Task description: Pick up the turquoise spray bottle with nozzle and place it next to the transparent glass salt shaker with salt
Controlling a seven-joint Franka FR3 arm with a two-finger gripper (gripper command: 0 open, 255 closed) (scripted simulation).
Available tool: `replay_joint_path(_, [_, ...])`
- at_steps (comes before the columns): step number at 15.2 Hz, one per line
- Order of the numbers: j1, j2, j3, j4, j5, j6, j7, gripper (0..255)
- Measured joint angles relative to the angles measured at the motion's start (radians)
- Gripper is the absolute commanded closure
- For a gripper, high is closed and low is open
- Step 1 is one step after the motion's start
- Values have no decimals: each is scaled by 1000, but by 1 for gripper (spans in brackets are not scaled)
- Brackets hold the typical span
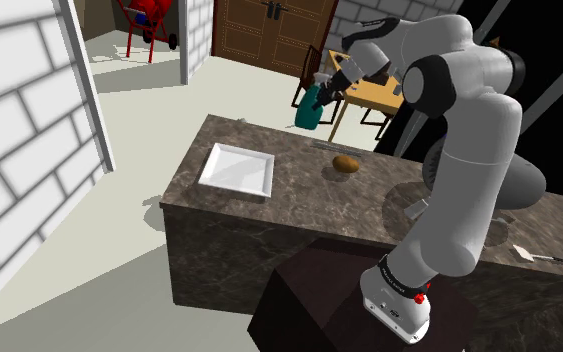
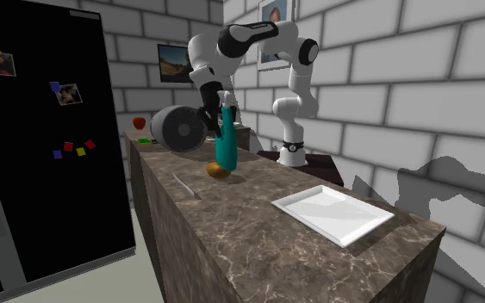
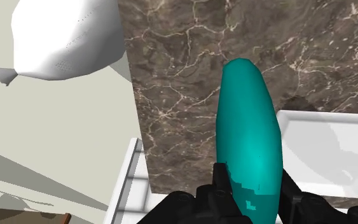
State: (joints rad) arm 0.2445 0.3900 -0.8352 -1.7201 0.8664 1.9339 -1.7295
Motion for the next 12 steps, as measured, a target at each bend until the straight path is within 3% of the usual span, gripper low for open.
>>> replay_joint_path(12, [5,-46,-26,98,-63,-101,89,255])
